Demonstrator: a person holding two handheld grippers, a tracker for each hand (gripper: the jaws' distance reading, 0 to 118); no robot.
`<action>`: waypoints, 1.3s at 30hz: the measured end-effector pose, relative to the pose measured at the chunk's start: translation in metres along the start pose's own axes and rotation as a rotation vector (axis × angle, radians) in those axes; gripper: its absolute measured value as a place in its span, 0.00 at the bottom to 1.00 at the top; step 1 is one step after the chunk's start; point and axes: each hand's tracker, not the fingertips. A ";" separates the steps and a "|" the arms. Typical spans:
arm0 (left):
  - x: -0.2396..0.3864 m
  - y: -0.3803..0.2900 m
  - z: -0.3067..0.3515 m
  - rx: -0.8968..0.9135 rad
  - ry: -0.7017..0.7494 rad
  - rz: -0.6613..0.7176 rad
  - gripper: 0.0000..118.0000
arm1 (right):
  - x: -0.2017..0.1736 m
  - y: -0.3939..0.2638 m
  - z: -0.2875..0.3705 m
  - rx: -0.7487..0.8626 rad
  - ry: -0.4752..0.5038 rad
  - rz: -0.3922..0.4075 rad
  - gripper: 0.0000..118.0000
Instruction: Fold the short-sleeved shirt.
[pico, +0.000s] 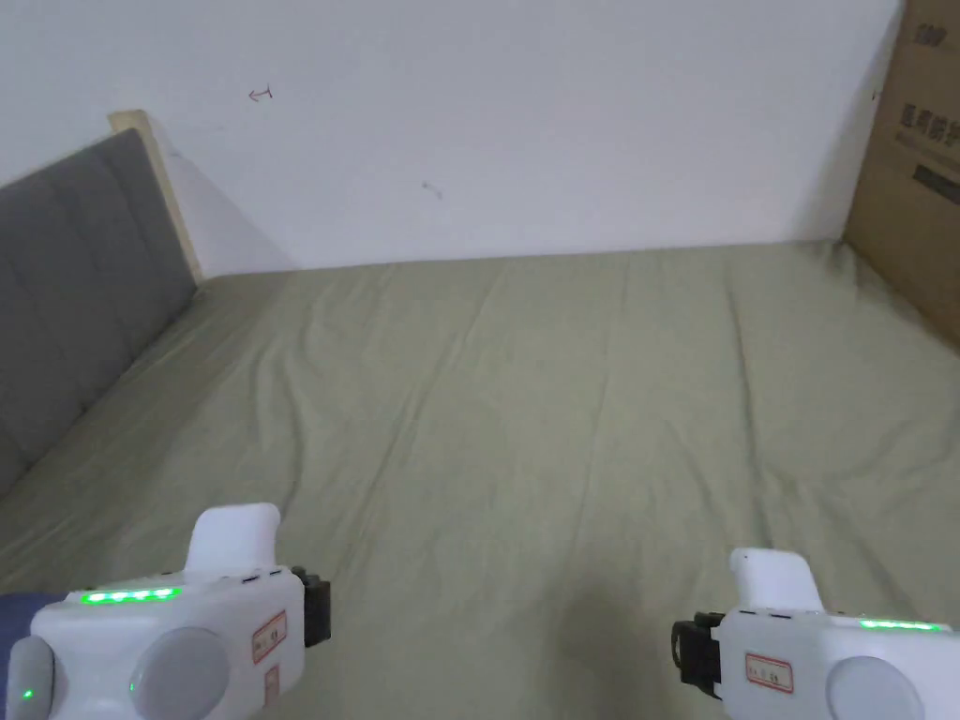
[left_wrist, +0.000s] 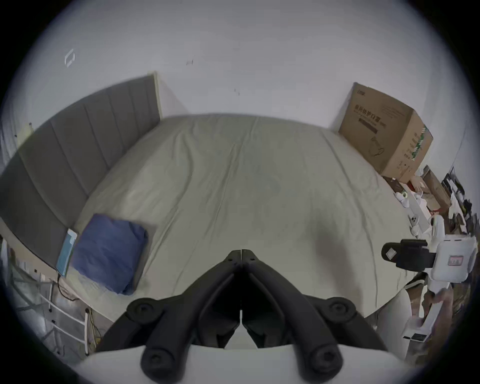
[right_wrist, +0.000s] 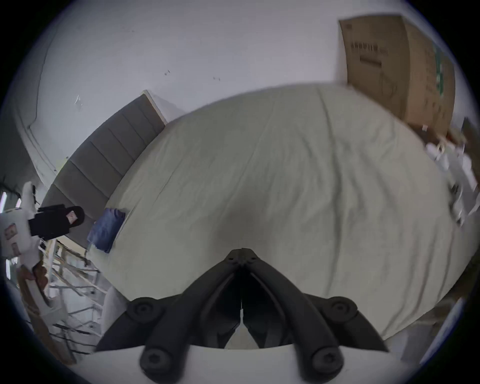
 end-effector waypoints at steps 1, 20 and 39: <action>0.007 0.001 0.007 0.029 0.007 -0.013 0.00 | -0.002 0.004 0.009 0.045 -0.031 0.014 0.00; 0.102 0.027 0.094 0.606 0.141 -0.100 0.00 | -0.071 0.044 0.111 0.687 -0.449 0.276 0.00; 0.097 0.031 0.086 0.588 0.114 -0.118 0.93 | -0.073 0.053 0.112 0.700 -0.375 0.208 0.52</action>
